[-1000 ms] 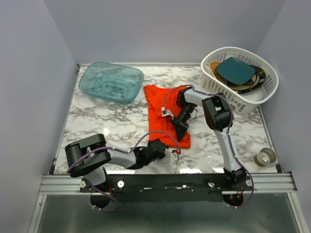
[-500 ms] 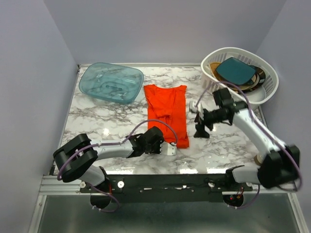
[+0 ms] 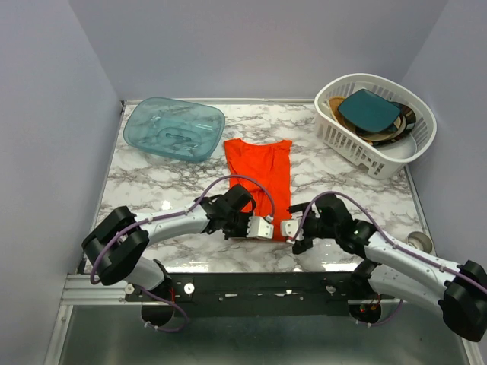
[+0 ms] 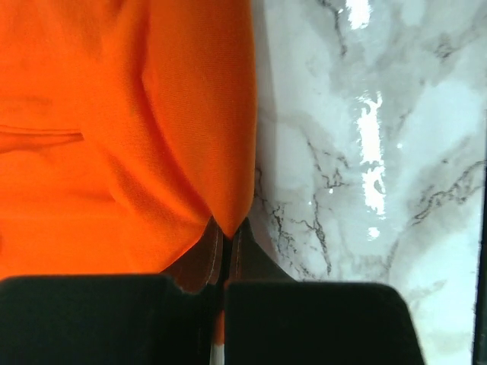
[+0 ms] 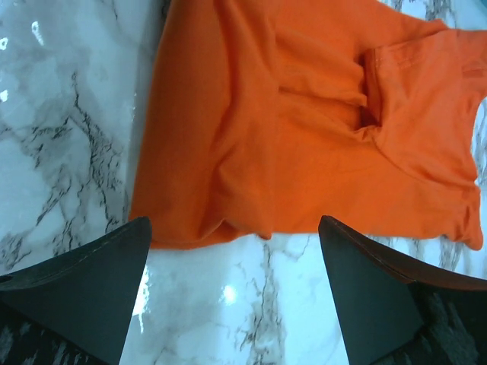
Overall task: Roll the t-shirts
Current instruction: Roll the T-shirt to the center of the board.
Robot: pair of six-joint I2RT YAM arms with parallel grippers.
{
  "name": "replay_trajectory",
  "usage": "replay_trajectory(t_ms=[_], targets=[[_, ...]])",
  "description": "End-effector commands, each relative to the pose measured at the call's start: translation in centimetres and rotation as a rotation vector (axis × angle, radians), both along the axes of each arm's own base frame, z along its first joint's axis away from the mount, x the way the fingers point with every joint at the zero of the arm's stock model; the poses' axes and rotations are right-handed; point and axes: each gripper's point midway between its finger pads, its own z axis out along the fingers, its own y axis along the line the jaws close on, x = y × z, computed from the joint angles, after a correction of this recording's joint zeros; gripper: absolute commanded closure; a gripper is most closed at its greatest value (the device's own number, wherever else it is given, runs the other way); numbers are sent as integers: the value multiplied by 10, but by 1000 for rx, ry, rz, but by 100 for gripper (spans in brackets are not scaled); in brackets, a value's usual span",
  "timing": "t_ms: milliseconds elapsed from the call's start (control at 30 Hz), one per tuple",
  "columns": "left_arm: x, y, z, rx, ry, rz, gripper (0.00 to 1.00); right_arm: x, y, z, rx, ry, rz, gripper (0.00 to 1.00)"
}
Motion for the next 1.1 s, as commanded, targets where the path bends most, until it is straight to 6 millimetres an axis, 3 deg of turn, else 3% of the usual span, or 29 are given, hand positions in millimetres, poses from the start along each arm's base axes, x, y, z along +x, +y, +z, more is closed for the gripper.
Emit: replay_trajectory(t_ms=[0,133,433,800,900,1000,1067], targets=[[-21,-6,6,-20,140,-46,100,17,22,13,35,-87,-5,0],[-21,-13,9,-28,171,-27,100,-2,33,8,31,-45,68,1],[-10,-18,25,-109,298,73,100,-32,32,-11,-2,72,93,0],[-14,-17,32,-139,357,51,100,-13,32,-36,-73,72,-11,0],[-19,-14,31,-140,364,41,100,3,30,-40,-88,61,-106,2],[-22,-12,31,-142,371,40,100,8,32,-41,-95,71,-127,6],[-22,-11,31,-145,374,45,100,6,36,-41,-84,82,-112,14]])
